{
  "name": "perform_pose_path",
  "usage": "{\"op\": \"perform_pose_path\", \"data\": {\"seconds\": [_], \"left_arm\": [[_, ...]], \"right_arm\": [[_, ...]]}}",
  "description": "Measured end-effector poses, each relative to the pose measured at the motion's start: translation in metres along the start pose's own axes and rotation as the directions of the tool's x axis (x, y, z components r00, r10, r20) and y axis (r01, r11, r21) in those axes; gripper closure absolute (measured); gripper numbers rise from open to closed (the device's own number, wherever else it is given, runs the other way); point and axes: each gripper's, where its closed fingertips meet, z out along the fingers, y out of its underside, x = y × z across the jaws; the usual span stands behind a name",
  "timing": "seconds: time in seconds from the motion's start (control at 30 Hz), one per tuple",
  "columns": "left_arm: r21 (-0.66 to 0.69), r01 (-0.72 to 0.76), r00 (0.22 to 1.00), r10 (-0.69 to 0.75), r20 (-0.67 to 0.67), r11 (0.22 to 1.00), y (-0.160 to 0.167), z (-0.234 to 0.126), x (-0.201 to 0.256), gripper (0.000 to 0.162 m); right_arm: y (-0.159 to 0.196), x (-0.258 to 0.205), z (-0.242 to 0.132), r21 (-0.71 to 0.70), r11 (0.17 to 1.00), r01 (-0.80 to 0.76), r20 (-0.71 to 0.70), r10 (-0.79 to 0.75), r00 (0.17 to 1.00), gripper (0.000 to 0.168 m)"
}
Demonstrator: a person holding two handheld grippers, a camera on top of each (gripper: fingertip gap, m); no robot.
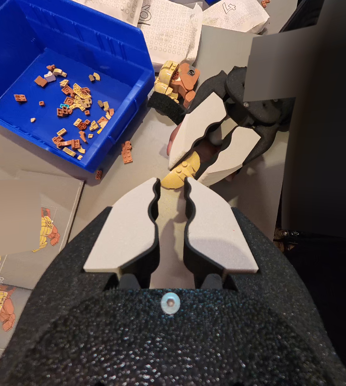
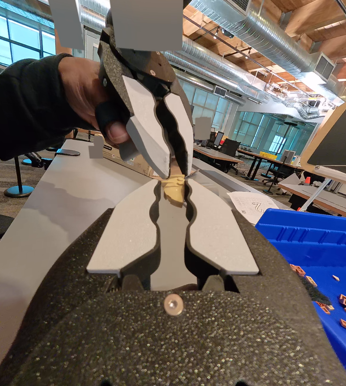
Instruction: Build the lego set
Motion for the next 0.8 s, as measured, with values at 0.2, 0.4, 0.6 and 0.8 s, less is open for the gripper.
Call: {"op": "perform_pose_path", "data": {"seconds": [0.2, 0.4, 0.6, 0.8], "left_arm": [[0.009, 0.008, 1.0, -0.008, -0.005, 1.0, -0.0007, 0.0001, 0.0001, 0.141], [0.017, 0.017, 1.0, -0.017, -0.007, 1.0, -0.0019, -0.0003, 0.0006, 0.14], [0.023, 0.03, 1.0, -0.029, -0.009, 0.999, -0.0034, -0.0002, 0.0012, 0.14], [0.027, 0.036, 0.999, -0.036, -0.009, 0.999, -0.0044, -0.0004, 0.002, 0.139]], "right_arm": [[-0.0006, 0.0004, -0.0001, 0.003, 1.0, -0.003, -0.001, 0.003, 1.0, 0.147], [-0.0018, 0.0006, -0.0004, 0.008, 1.0, -0.012, -0.001, 0.012, 1.0, 0.147], [-0.0032, 0.0011, -0.0009, 0.015, 1.0, -0.019, -0.002, 0.019, 1.0, 0.147], [-0.0048, 0.0011, -0.0013, 0.022, 0.999, -0.024, -0.001, 0.024, 1.0, 0.147]]}}
